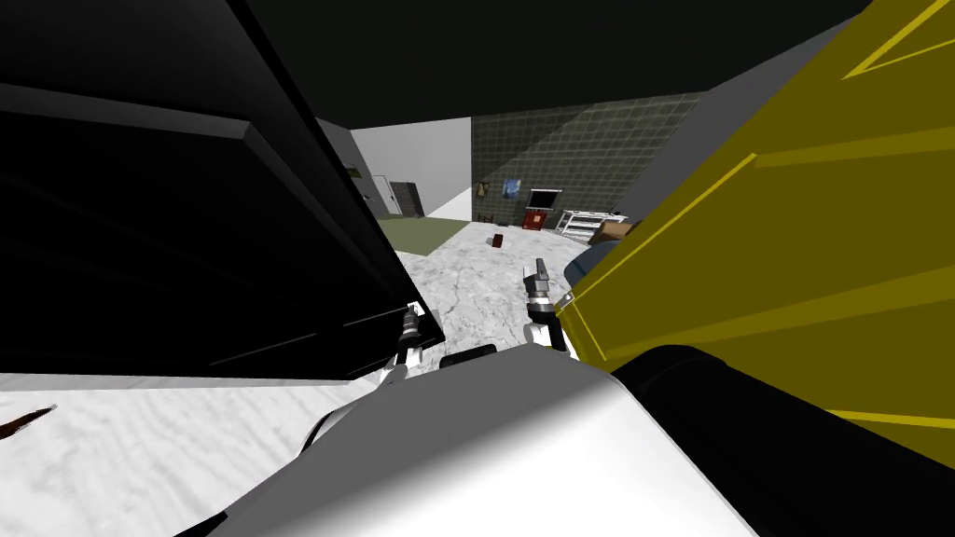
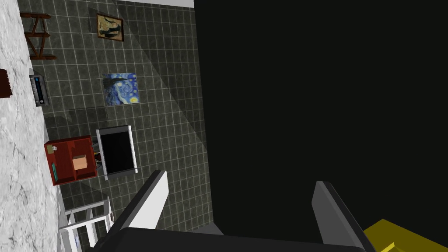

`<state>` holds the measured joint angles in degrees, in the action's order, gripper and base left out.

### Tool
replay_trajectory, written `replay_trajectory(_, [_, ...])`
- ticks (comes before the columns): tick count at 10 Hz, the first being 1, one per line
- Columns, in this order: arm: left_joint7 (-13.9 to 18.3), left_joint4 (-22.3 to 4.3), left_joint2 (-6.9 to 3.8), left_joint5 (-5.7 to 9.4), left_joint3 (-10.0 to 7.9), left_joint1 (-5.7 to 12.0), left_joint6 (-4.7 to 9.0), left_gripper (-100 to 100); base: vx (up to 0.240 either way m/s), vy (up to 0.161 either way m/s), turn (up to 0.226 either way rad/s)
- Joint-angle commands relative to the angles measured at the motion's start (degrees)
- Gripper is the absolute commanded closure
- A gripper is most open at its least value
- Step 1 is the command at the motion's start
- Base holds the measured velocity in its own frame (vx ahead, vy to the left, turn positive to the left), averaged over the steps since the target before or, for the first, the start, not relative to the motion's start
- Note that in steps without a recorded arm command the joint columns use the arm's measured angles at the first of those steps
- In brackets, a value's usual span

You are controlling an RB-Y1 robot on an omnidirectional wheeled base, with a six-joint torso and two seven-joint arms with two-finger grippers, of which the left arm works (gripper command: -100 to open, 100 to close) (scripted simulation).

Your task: Push the door open

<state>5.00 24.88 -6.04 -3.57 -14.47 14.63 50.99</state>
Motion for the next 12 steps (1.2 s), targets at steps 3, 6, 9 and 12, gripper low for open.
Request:
replay_trajectory(3, [0.0, 0.0, -0.02, 0.00, 0.00, 0.00, -0.07, 100, -0.024, -0.001, -0.004])
replay_trajectory(6, [-0.3, -0.1, -0.14, 0.41, -0.60, -0.11, -0.33, 100, 0.028, -0.014, 0.011])
replay_trajectory(9, [-0.8, -0.1, -0.46, 1.18, -1.70, -0.12, -0.55, 100, 0.155, -0.029, 0.035])
replay_trajectory(12, [-1.3, -0.1, -0.84, 2.12, -3.07, -0.12, -0.83, 100, 0.176, -0.050, 0.044])
